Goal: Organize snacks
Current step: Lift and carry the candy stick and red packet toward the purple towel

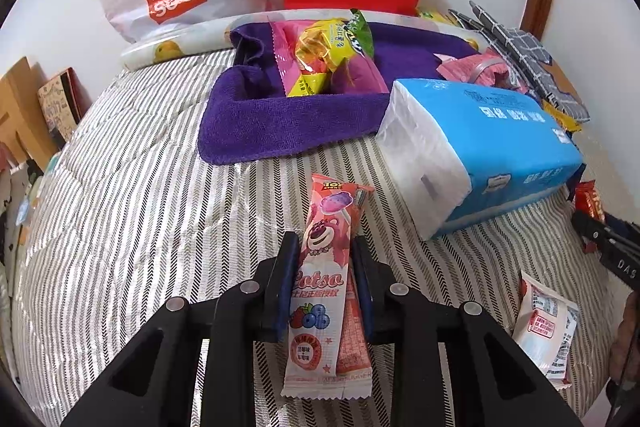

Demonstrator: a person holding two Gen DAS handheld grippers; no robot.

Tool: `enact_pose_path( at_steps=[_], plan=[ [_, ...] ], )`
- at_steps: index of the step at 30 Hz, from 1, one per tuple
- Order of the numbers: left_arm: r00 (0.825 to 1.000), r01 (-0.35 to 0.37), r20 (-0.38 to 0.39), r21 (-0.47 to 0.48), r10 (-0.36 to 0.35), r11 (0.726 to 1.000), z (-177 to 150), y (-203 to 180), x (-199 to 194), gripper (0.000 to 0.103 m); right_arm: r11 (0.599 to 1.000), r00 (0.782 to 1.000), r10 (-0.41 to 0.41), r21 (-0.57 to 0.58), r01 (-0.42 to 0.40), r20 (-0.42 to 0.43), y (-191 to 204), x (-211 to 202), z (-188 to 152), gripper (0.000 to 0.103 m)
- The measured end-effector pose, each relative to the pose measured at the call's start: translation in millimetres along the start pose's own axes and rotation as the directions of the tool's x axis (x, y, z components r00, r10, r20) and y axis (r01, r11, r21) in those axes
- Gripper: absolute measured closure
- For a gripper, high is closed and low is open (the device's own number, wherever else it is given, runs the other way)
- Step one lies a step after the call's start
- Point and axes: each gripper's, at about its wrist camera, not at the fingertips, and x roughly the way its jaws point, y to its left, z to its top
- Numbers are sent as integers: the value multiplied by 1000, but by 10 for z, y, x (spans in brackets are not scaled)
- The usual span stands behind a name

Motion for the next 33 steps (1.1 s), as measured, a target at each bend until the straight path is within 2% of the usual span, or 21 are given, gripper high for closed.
enact_pose_path(
  at_steps=[6, 9, 11, 16, 21, 26, 29, 33],
  plan=[
    [999, 37, 11, -62, -37, 997, -7, 90, -15, 81, 1000, 1000, -5, -18, 5, 14, 32, -30, -7, 64],
    [1000, -13, 5, -56, 14, 998, -16, 46, -30, 81, 1000, 1000, -4, -25, 4, 19, 43, -39, -8, 66],
    [1000, -22, -4, -43, 21, 999, -30, 1, -47, 81, 1000, 1000, 3, -29, -2, 23, 44, -48, -10, 66],
    [1000, 16, -21, -72, -18, 997, -51, 35, -167, 82, 1000, 1000, 6, -15, -6, 27, 9, -168, -20, 66],
    [998, 55, -8, -92, -56, 994, 9, 93, -405, 82, 999, 997, 37, -14, -36, 73, 6, -543, 48, 67],
    [998, 63, 18, -77, -62, 995, 144, 52, -558, 82, 998, 991, 60, -19, -59, 121, 61, -839, 243, 67],
    [996, 82, 28, -71, -80, 994, 279, 23, -603, 81, 996, 985, 86, -24, -83, 151, 117, -927, 454, 66],
    [996, 73, 63, -50, -70, 996, 514, -23, -683, 81, 994, 974, 105, -52, -96, 199, 259, -938, 800, 66]
  ],
)
